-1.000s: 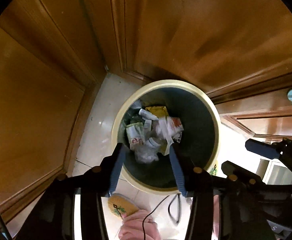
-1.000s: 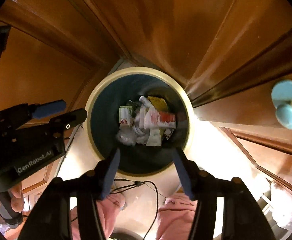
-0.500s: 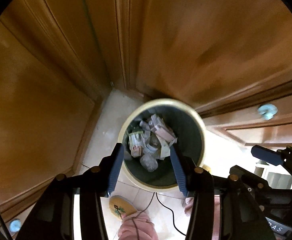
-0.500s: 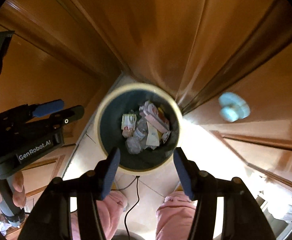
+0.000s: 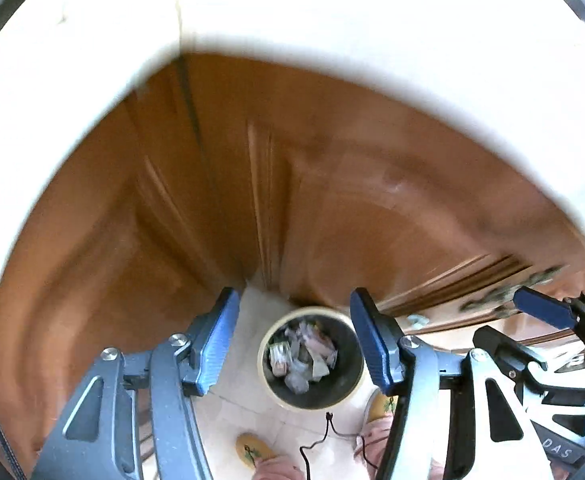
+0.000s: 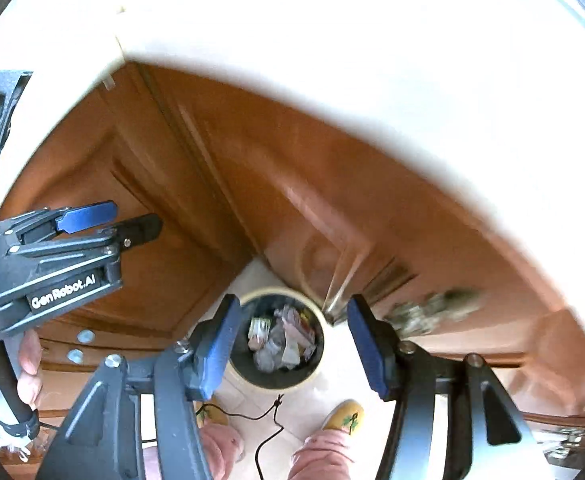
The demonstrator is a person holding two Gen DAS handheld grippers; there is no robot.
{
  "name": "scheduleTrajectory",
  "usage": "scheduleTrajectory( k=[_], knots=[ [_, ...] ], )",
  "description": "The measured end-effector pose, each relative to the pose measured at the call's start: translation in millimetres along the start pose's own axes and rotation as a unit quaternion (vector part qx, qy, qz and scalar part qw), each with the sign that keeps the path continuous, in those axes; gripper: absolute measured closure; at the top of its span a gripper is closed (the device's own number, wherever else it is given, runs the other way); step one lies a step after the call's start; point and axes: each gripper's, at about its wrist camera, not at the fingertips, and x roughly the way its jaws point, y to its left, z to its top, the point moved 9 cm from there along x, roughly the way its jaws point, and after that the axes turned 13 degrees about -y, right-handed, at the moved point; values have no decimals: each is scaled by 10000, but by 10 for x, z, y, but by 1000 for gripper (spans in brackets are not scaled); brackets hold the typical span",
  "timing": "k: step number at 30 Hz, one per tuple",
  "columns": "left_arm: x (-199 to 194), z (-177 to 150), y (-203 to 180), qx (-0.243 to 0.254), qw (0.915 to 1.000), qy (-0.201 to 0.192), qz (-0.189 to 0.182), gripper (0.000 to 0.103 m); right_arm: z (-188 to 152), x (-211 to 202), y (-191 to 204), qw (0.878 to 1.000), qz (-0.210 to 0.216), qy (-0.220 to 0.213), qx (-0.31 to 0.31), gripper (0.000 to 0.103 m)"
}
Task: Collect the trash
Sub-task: 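Raise both open tools back up to the counter, then reach the right tool toward the orange paper cake cup by the window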
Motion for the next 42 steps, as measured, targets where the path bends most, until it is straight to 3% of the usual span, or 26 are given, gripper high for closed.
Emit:
scheduleTrajectory(
  k=[8,13,18,23,27,34,38,42],
  knots=[
    [-787,684,-285,286,9980,-555,-58,44,471,-699,-87,9988,357,-316,142,47],
    [-1312,1116,-360,391,9944,-972,-155,25,744,-1166,-130,9965,602,-552,151,47],
    [-1714,1531,-586,483,9888,-1377,-320,16,1074,-1646,-311,9947,445,-923,-48,47],
    [-1961,1933,-1086,405,9833,-1650,-648,14,1420,-2034,-696,9917,266,-1256,80,47],
    [-1978,2355,-1463,411,9795,-1786,-841,13,1790,-2289,-1149,9876,6,-1567,90,47],
    [-1799,3080,-1946,563,9759,-1958,-779,11,2548,-2401,-1796,9803,-313,-1946,-110,47],
    [-1547,3549,-2061,632,9760,-2039,-433,8,2948,-2286,-2133,9781,-434,-2012,-317,47],
    [-1245,3974,-2117,785,9748,-2089,-26,8,3379,-2071,-2486,9792,-289,-1999,-177,47]
  ],
)
